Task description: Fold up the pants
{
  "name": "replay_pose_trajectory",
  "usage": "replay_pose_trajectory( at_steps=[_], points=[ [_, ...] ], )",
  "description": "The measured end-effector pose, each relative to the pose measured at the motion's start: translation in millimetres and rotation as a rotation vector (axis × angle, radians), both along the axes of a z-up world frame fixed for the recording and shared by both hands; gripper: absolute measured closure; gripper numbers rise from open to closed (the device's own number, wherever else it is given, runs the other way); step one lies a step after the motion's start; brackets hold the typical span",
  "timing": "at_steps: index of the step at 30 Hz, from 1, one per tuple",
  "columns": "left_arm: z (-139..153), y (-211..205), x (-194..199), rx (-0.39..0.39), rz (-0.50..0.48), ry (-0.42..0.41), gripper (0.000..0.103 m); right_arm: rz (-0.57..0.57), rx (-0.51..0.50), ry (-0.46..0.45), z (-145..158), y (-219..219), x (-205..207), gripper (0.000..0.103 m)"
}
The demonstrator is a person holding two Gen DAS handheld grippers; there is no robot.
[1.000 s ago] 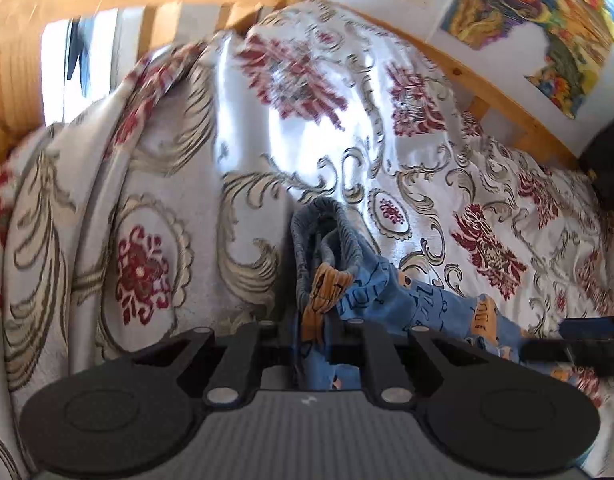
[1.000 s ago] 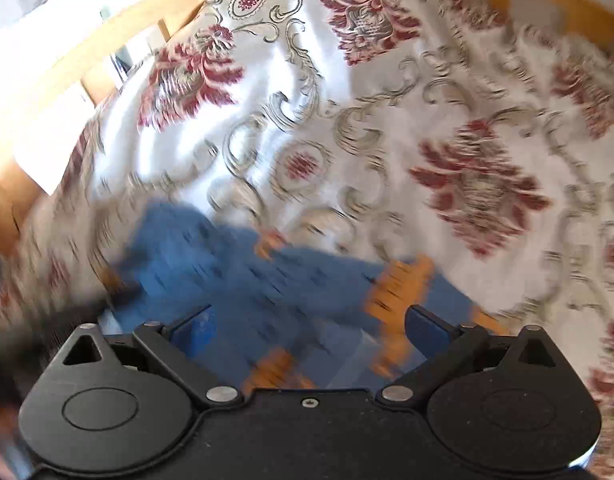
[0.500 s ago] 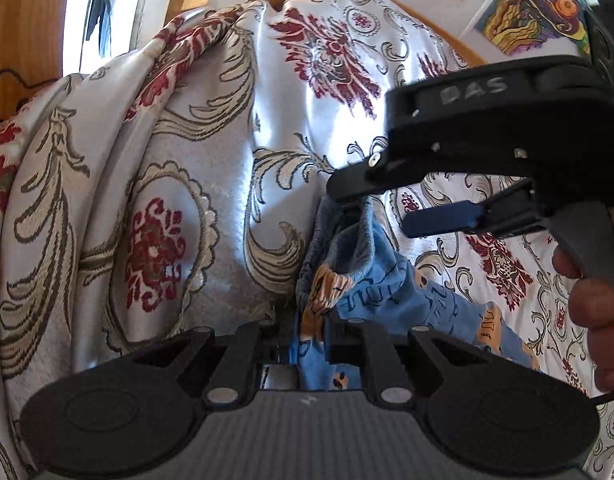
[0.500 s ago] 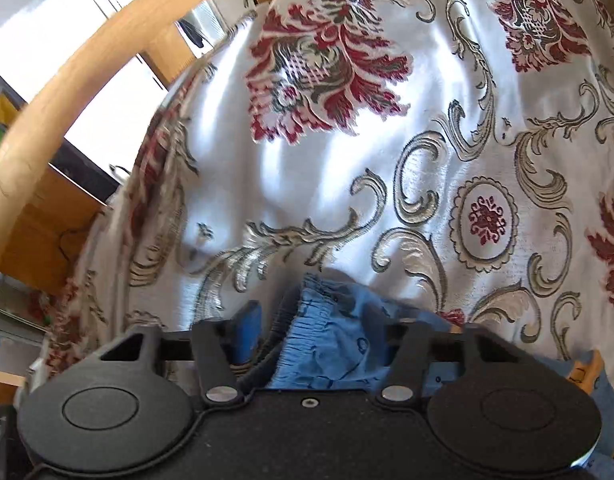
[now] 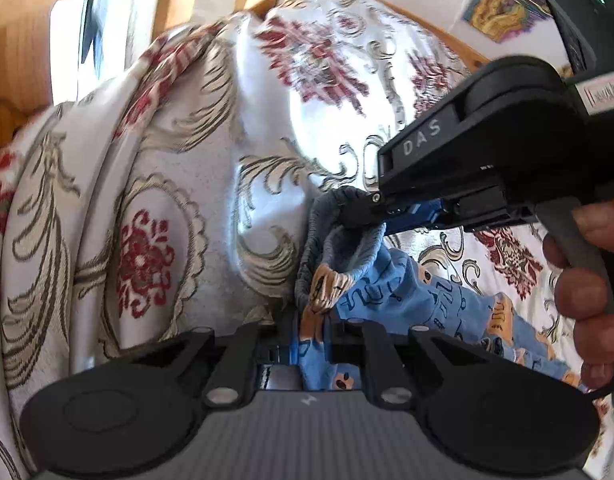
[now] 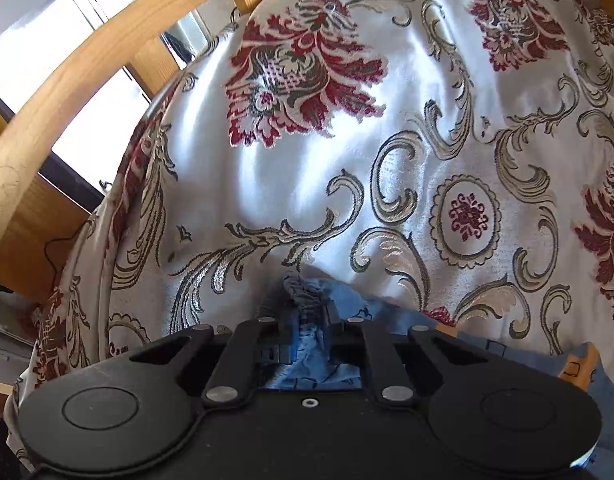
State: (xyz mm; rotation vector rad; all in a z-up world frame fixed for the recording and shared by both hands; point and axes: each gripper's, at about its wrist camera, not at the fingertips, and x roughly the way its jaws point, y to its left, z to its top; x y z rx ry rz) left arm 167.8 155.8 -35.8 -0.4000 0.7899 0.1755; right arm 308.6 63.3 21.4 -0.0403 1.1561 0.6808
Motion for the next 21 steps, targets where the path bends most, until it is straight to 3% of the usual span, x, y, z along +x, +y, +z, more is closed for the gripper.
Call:
replay_pose_trajectory(
  at_steps=[11, 17, 21],
  points=[
    [26, -35, -16, 0.16, -0.125, -0.204, 0.091, -0.068, 0.181, -0.053, 35, -74, -9, 0.092],
    [44, -81, -34, 0.301, -0.274, -0.331, 0.09, -0.079, 0.29, -0.117, 55, -144, -30, 0.095],
    [55, -120, -40, 0.312, -0.353, -0.374, 0.09, -0.112, 0.316, -0.177, 59, -200, -50, 0.098]
  ],
)
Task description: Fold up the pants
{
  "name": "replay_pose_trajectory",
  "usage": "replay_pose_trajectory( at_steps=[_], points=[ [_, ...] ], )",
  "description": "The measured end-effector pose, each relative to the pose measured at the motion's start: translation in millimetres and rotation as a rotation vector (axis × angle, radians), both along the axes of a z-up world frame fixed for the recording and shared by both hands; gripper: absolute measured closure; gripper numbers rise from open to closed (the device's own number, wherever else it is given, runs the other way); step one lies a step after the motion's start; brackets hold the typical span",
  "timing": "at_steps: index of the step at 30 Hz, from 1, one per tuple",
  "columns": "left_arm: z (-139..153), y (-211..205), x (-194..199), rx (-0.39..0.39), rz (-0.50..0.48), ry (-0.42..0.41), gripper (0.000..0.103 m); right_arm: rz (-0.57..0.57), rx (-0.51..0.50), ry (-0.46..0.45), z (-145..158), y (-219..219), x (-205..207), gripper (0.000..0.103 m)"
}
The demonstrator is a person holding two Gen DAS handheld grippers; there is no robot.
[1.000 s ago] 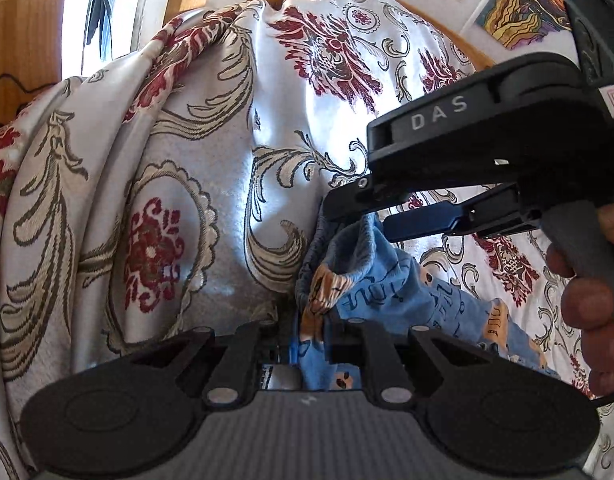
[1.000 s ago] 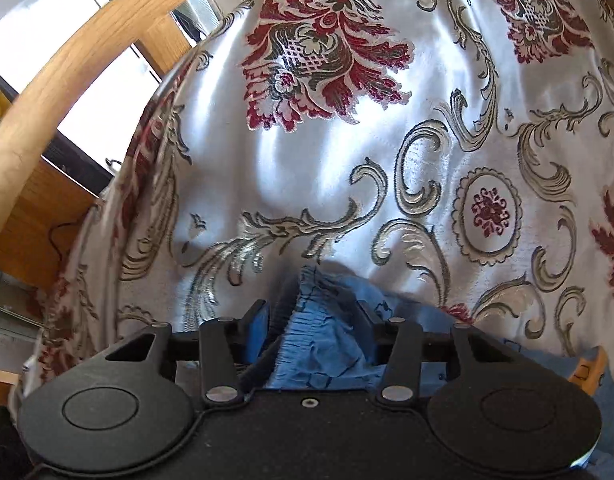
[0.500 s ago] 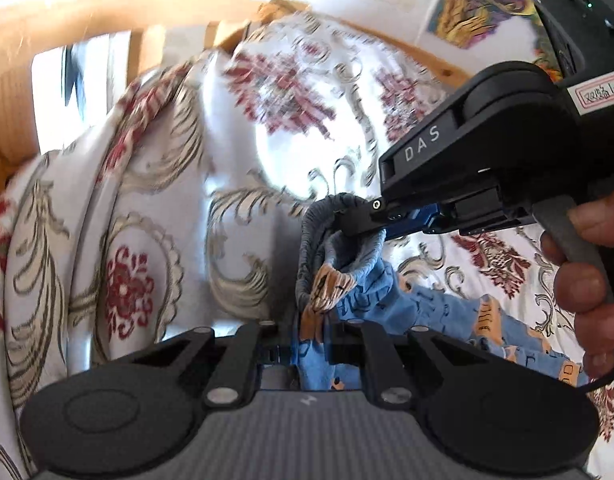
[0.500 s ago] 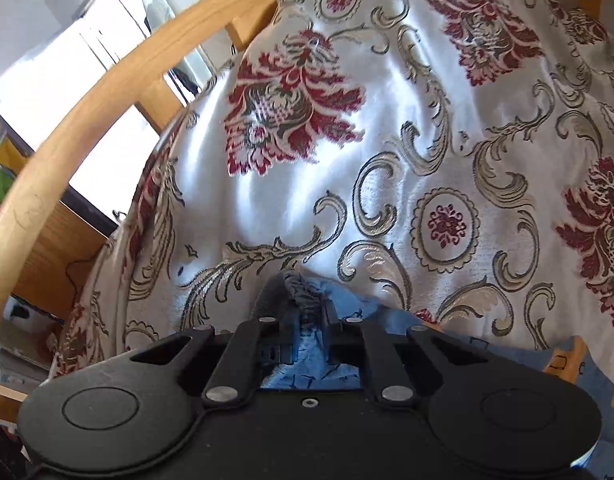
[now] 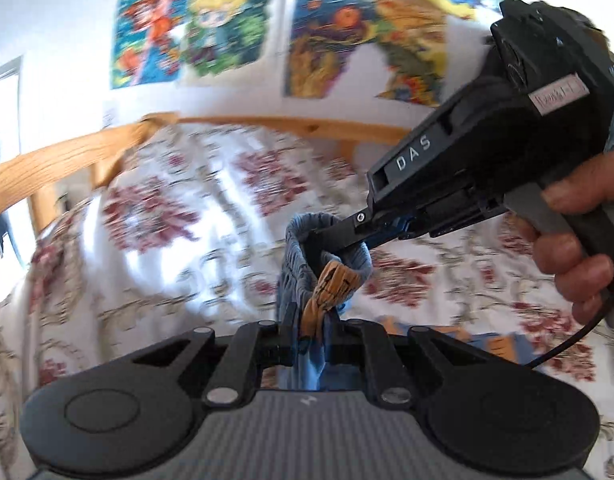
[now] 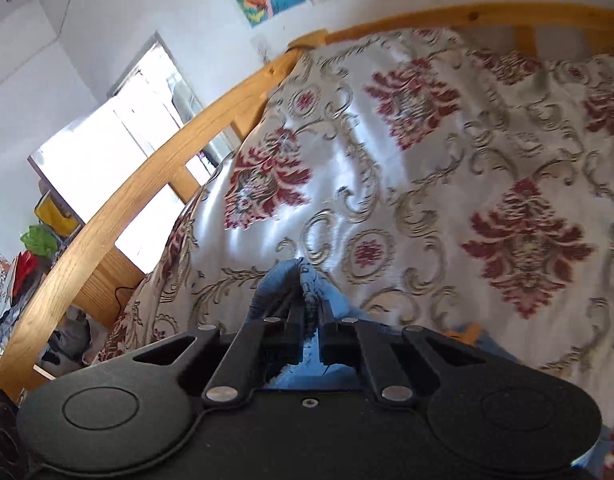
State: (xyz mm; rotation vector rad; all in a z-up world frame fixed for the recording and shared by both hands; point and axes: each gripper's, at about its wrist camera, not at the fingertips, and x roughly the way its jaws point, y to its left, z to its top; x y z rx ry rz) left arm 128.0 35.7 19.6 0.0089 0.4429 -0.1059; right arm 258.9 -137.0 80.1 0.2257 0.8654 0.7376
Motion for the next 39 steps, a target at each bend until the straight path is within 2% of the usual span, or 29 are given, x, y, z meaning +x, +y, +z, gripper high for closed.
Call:
replay_pose_trajectory(
  at_steps=[3, 7, 10, 12, 17, 26, 31, 35, 37, 39],
  points=[
    [1, -36, -5, 0.07, -0.063, -0.034, 0.09, -0.047, 0.005, -0.021, -6, -47, -12, 0.098],
    [-14, -88, -5, 0.159, -0.145, -0.026, 0.09, -0.114, 0.009, -0.013, -29, -100, -27, 0.098],
    [-28, -126, -4, 0.198, -0.186, 0.009, 0.09, -0.166, 0.025, 0.005, -49, -137, -36, 0.098],
    [-36, -148, -4, 0.22, -0.202, 0.025, 0.09, -0.194, 0.034, 0.01, -61, -158, -42, 0.102],
    [-57, -188, -10, 0.26, -0.25, 0.035, 0.09, -0.263, 0.071, 0.014, -87, -198, -59, 0.102],
    [-90, -222, -35, 0.353, -0.372, 0.008, 0.09, -0.359, 0.102, 0.049, -117, -217, -92, 0.103],
    [-97, -227, -40, 0.34, -0.405, 0.013, 0.09, -0.406, 0.088, 0.045, -116, -221, -103, 0.103],
    [-103, -228, -39, 0.34, -0.438, 0.042, 0.09, -0.444, 0.017, 0.052, -124, -220, -107, 0.103],
    [-107, -225, -38, 0.316, -0.456, 0.06, 0.09, -0.462, -0.016, 0.066, -129, -219, -110, 0.103],
    [-109, -222, -36, 0.284, -0.473, 0.086, 0.089, -0.469, -0.049, 0.056, -129, -215, -114, 0.095]
  ],
)
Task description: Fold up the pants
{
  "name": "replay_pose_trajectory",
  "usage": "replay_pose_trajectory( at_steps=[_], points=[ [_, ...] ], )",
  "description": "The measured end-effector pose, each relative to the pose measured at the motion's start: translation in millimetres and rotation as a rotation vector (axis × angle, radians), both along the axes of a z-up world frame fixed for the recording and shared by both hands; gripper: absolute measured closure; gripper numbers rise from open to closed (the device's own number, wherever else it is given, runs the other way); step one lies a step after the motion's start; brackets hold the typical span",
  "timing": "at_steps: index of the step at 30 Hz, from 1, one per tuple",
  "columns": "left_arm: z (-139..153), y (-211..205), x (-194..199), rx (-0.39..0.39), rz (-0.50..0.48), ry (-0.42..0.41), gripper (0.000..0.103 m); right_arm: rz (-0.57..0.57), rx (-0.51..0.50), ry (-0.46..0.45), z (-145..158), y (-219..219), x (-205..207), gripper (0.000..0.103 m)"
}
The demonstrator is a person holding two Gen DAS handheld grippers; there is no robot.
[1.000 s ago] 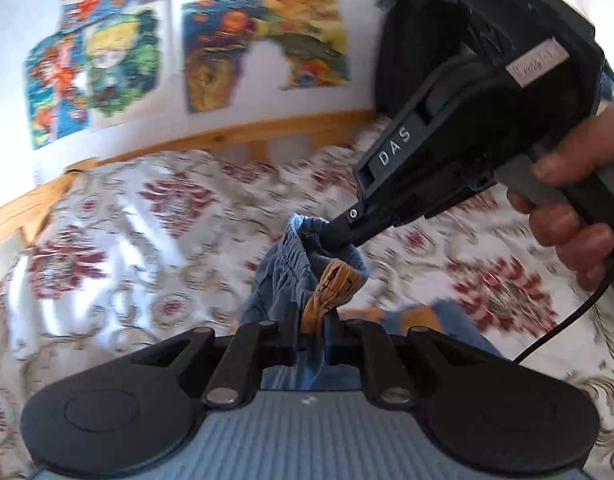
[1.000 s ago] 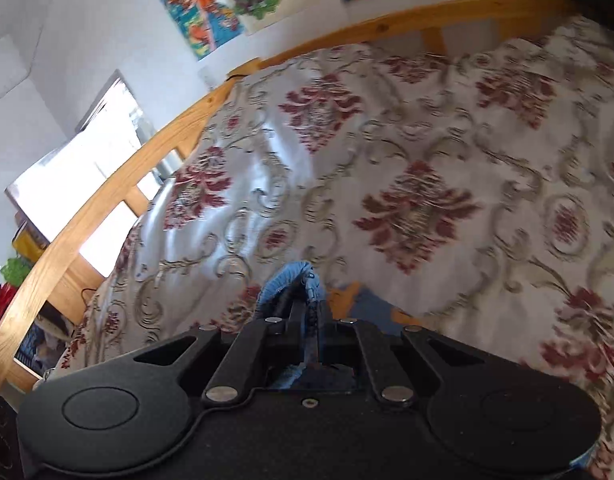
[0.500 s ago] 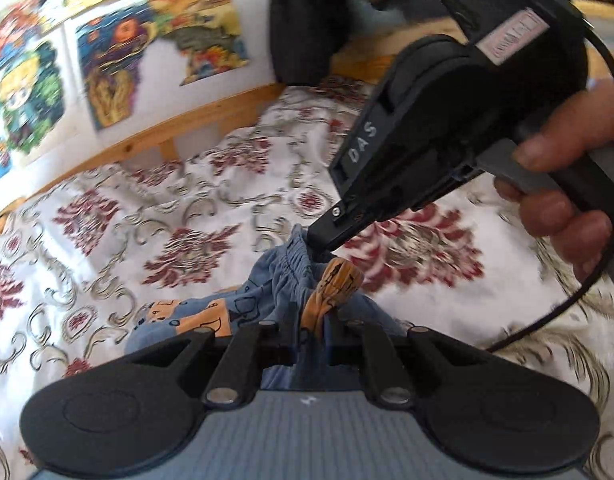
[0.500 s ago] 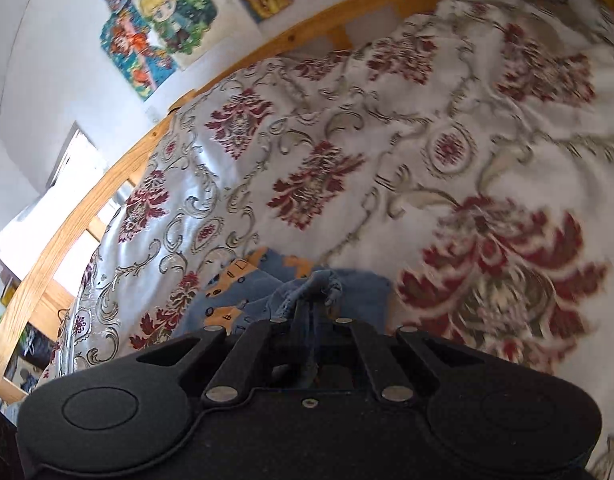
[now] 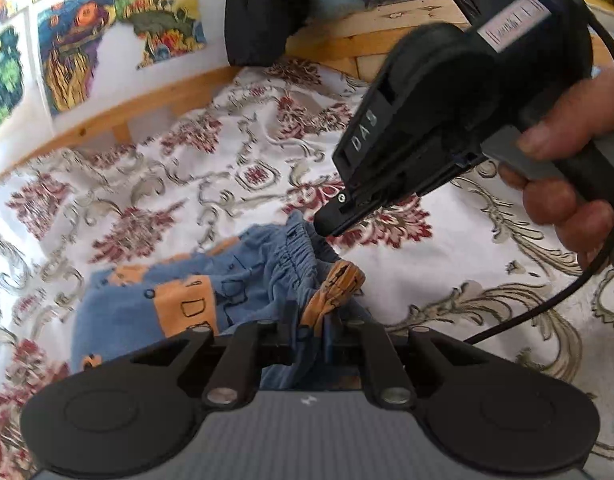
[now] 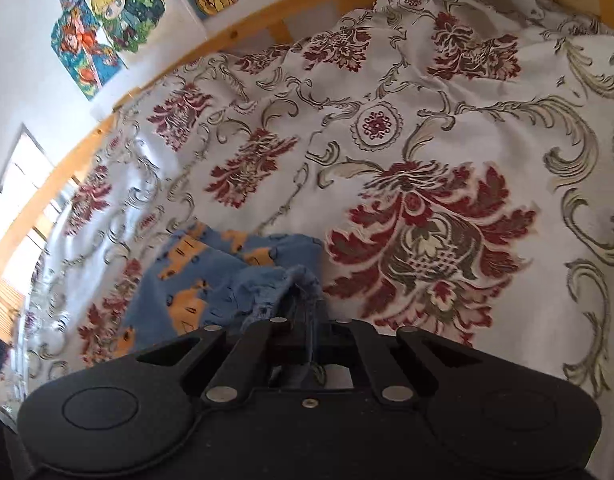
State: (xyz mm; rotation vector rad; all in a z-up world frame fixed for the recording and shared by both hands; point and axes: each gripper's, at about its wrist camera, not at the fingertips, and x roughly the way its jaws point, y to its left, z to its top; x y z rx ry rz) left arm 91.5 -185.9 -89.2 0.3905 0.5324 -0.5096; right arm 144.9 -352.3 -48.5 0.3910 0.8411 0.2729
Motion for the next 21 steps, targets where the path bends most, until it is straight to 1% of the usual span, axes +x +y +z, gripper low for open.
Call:
replay_pose_trajectory(
  at_steps=[2, 4, 5, 6, 7, 8, 9, 10, 11, 12, 13, 14, 15, 17, 18, 20, 21],
  points=[
    [0, 2, 1, -0.018, -0.011, 0.021, 0.089, -0.009, -0.035, -0.015, 3, 4, -6, 0.081],
    [0, 4, 1, -0.026, -0.021, 0.034, 0.089, -0.021, -0.062, -0.033, 6, 7, -13, 0.077],
    [1, 6, 1, -0.035, -0.021, 0.041, 0.086, -0.029, -0.074, -0.041, 7, 8, -16, 0.069],
    [2, 9, 1, -0.05, -0.024, 0.056, 0.082, -0.037, -0.085, -0.047, 8, 8, -19, 0.063],
    [4, 12, 1, -0.072, -0.028, 0.073, 0.08, -0.046, -0.101, -0.054, 10, 9, -23, 0.053],
    [8, 16, 0, -0.095, -0.031, 0.086, 0.074, -0.054, -0.12, -0.065, 11, 9, -26, 0.045],
    [11, 21, -2, -0.112, -0.036, 0.1, 0.064, -0.059, -0.144, -0.076, 13, 11, -30, 0.042],
    [15, 26, -5, -0.132, -0.046, 0.114, 0.058, -0.062, -0.16, -0.079, 14, 12, -33, 0.036],
    [20, 34, -8, -0.161, -0.065, 0.135, 0.048, -0.07, -0.171, -0.081, 15, 14, -38, 0.029],
    [25, 42, -12, -0.185, -0.077, 0.154, 0.041, -0.077, -0.172, -0.085, 15, 15, -42, 0.025],
    [31, 51, -15, -0.21, -0.083, 0.171, 0.038, -0.084, -0.172, -0.087, 16, 17, -47, 0.02],
    [37, 59, -18, -0.231, -0.085, 0.187, 0.031, -0.088, -0.177, -0.091, 17, 22, -53, 0.017],
    [44, 68, -19, -0.246, -0.074, 0.199, 0.029, -0.091, -0.189, -0.1, 17, 26, -57, 0.015],
    [56, 84, -17, -0.244, -0.007, 0.205, 0.026, -0.087, -0.235, -0.125, 18, 38, -63, 0.008],
    [62, 93, -14, -0.236, 0.036, 0.2, 0.022, -0.09, -0.27, -0.139, 18, 45, -64, 0.007],
    [68, 112, -5, -0.214, 0.153, 0.172, 0.017, -0.116, -0.332, -0.164, 17, 57, -62, 0.006],
    [68, 121, 1, -0.208, 0.219, 0.165, 0.017, -0.124, -0.352, -0.179, 15, 62, -61, 0.006]
  ],
)
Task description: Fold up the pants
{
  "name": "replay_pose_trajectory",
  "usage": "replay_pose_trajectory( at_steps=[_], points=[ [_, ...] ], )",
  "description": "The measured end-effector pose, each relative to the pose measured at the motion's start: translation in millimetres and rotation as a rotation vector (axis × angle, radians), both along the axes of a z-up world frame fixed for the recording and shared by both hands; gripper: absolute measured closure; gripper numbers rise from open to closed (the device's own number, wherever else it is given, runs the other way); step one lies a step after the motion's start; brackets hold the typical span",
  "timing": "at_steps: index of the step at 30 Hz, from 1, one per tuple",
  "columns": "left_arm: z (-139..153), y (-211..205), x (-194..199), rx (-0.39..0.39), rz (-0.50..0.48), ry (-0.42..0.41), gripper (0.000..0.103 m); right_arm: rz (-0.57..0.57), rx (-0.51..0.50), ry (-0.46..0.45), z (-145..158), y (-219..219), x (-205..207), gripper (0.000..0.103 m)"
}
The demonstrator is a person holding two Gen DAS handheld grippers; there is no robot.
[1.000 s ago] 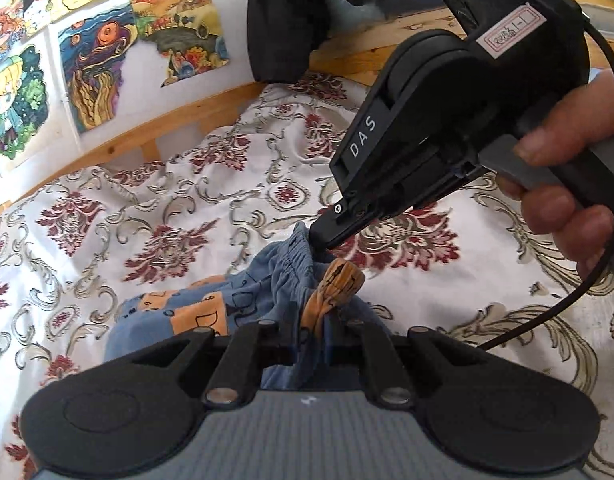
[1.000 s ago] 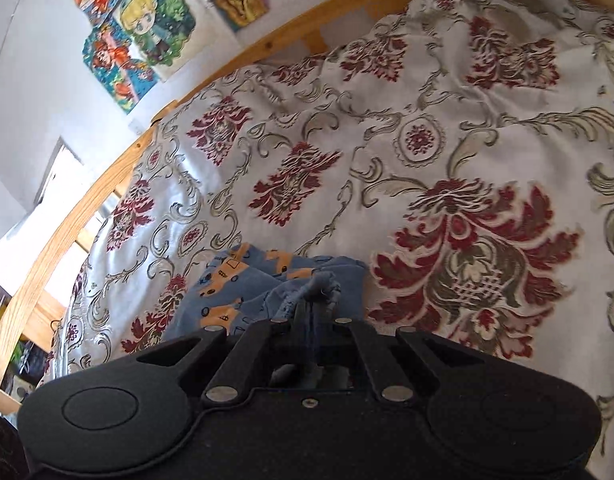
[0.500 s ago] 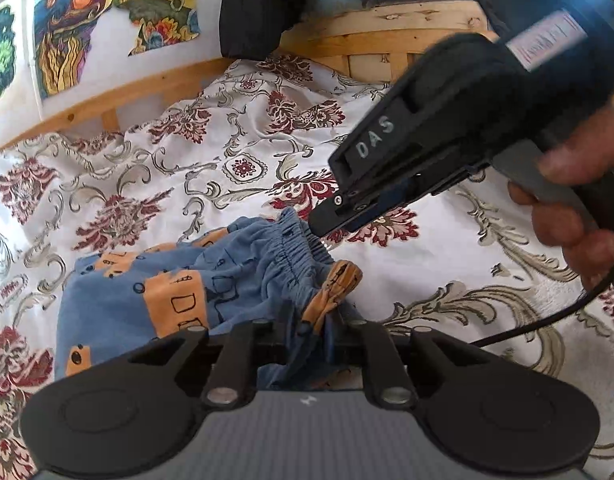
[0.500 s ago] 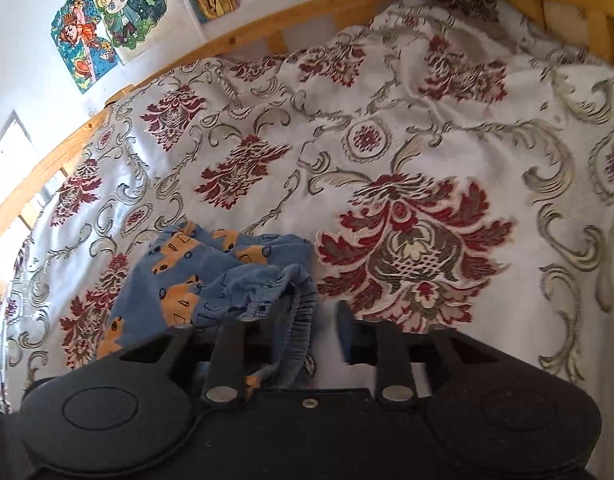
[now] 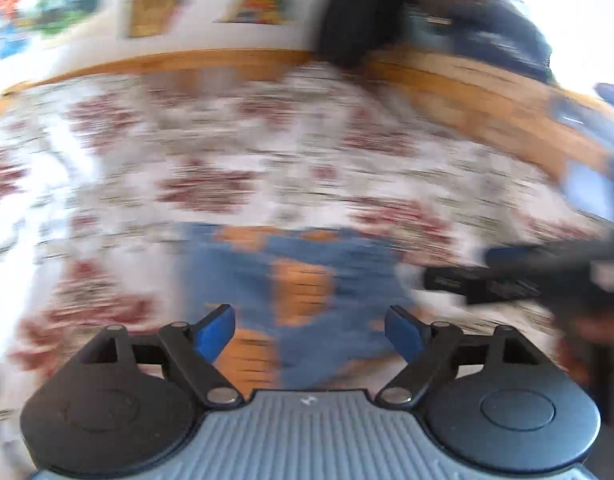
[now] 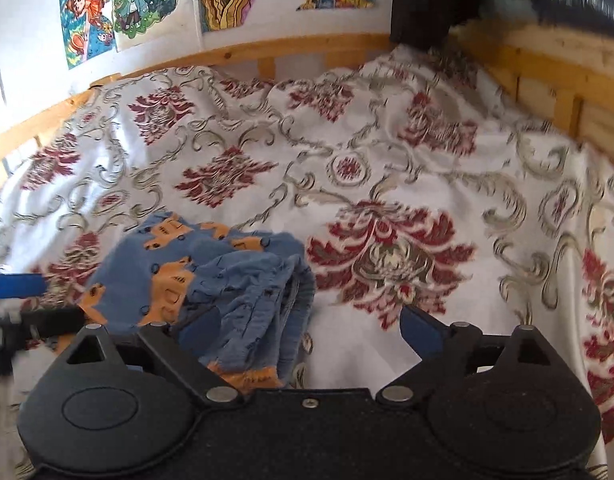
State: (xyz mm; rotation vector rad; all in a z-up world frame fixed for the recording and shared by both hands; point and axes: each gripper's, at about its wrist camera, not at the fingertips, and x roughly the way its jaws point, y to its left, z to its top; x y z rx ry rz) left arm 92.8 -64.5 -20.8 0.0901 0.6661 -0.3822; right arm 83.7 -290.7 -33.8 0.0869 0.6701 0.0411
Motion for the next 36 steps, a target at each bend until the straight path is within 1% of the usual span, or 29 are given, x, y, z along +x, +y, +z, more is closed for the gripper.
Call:
replay_pose_trajectory(
  at_steps=[2, 4, 6, 8, 9, 10, 12, 14, 16, 18, 23, 27, 29, 31, 33, 35, 36],
  points=[
    [-5, 17, 12, -0.01, 0.103, 0.024, 0.017, -0.008, -0.05, -0.014, -8, 8, 4, 0.006],
    [-18, 31, 24, -0.052, 0.182, 0.066, 0.017, 0.001, -0.105, 0.006, -19, 12, 8, 0.006],
    [-35, 40, 32, -0.08, 0.247, 0.123, 0.017, 0.013, -0.188, 0.05, -32, 16, 10, 0.005],
    [-52, 49, 38, -0.093, 0.306, 0.194, 0.017, 0.01, -0.221, 0.055, -38, 16, 8, 0.001],
    [-59, 52, 38, -0.086, 0.313, 0.226, 0.016, 0.007, -0.228, 0.055, -37, 15, 7, 0.001],
    [-62, 54, 37, -0.079, 0.307, 0.224, 0.016, 0.001, -0.242, 0.062, -37, 14, 7, 0.001],
    [-59, 55, 35, -0.058, 0.295, 0.211, 0.015, -0.02, -0.26, 0.065, -35, 10, 6, 0.001],
    [-58, 60, 31, -0.055, 0.304, 0.217, 0.014, -0.041, -0.256, 0.07, -31, 6, 1, 0.001],
    [-55, 64, 27, -0.069, 0.32, 0.239, 0.013, -0.045, -0.237, 0.04, -24, 2, -6, 0.001],
    [-52, 68, 24, -0.076, 0.331, 0.252, 0.012, -0.024, -0.228, -0.015, -18, 5, -11, 0.001],
    [-43, 66, 22, -0.05, 0.35, 0.251, 0.009, 0.057, -0.263, -0.104, -15, 24, -9, 0.001],
    [-36, 64, 23, -0.031, 0.37, 0.228, 0.006, 0.091, -0.329, -0.167, -16, 36, -6, 0.001],
    [-31, 64, 23, -0.029, 0.384, 0.198, 0.006, 0.094, -0.352, -0.196, -16, 38, -3, 0.001],
    [-22, 64, 23, -0.035, 0.393, 0.142, 0.005, 0.107, -0.386, -0.224, -18, 42, 3, 0.001],
    [-12, 63, 25, -0.036, 0.395, 0.048, 0.003, 0.122, -0.438, -0.254, -20, 46, 8, 0.001],
    [-3, 57, 36, -0.024, 0.381, -0.034, 0.001, 0.13, -0.473, -0.279, -23, 48, 13, 0.001],
    [1, 50, 48, -0.006, 0.354, -0.05, 0.001, 0.13, -0.488, -0.282, -24, 49, 17, 0.001]
  ],
)
